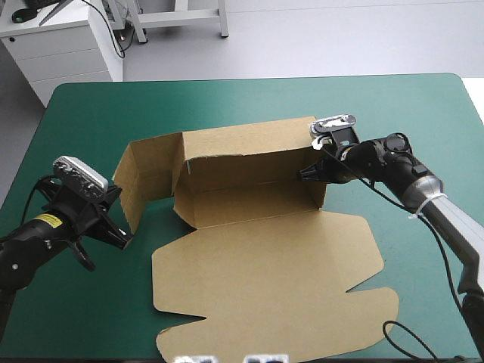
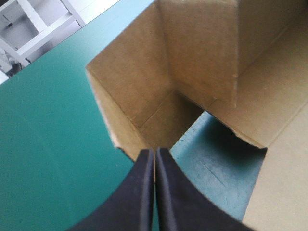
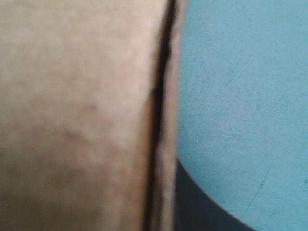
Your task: Fold the box
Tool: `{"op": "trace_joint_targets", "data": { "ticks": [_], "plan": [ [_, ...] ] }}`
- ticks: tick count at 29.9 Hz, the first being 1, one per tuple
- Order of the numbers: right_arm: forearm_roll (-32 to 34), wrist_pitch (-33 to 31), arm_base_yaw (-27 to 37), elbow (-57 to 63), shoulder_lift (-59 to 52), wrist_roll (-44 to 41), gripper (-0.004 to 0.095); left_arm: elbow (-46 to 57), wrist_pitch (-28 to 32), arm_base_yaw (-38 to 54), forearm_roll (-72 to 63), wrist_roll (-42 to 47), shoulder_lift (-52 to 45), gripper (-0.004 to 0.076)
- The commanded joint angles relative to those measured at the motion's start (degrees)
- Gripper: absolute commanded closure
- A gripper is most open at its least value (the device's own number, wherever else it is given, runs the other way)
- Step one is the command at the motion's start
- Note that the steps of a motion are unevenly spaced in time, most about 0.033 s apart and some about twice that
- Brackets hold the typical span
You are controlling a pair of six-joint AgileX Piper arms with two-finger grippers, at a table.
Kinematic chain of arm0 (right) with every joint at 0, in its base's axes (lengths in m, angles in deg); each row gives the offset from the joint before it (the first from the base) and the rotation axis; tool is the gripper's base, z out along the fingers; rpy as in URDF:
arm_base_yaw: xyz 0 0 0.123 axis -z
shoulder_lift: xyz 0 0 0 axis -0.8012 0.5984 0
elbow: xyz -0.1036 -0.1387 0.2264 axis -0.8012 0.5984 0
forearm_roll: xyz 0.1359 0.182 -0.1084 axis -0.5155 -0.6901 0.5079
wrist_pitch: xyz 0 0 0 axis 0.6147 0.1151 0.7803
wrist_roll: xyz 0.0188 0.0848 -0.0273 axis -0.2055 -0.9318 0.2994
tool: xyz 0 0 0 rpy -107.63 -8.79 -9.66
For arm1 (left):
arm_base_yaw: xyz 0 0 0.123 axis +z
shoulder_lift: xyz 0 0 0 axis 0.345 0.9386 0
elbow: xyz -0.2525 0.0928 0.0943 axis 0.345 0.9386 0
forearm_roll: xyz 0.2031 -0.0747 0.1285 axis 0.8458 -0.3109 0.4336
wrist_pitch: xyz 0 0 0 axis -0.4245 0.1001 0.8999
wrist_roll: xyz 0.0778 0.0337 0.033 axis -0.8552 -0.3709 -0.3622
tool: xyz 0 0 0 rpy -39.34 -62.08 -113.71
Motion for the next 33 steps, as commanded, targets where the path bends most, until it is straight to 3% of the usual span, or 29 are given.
{"op": "trace_joint_targets", "data": {
  "ticks": [1, 6, 12, 19, 23, 31, 33],
  "plan": [
    [2.11, -2.99, 0.32, -1.32, -1.83, -0.33, 0.0925, -0.11, 3.74, 8.76, -11.71, -3.69, -0.39, 0.0723],
    [2.11, -2.97, 0.32, -1.32, -1.83, -0.46, 0.0926, 1.73, 3.02, 18.50, -20.78, -4.38, -0.39, 0.0723],
    [2.11, -3.11, 0.32, -1.32, -1.83, -0.46, 0.0925, 4.69, 8.38, 19.28, -16.30, 1.56, 2.04, 0.0723],
    [2.37, -4.50, 0.32, -2.84, -1.83, -3.08, 0.0925, 4.95, 10.71, 19.28, -16.57, 1.97, 3.90, 0.0724],
    [4.20, -10.44, 0.32, -7.14, -1.83, -3.72, 0.0925, 4.95, 12.84, 19.28, -17.97, 1.97, 3.90, 0.0724],
    [9.13, -30.78, 0.32, -14.56, -1.83, -5.29, 0.0925, 4.95, 15.36, 16.82, -18.20, 1.84, 5.06, 0.0724],
    [8.71, -32.33, 0.32, -14.94, -2.13, -5.29, 0.0925, 4.95, 16.07, 14.86, -15.72, 1.71, 5.54, 0.0724]
  ]
}}
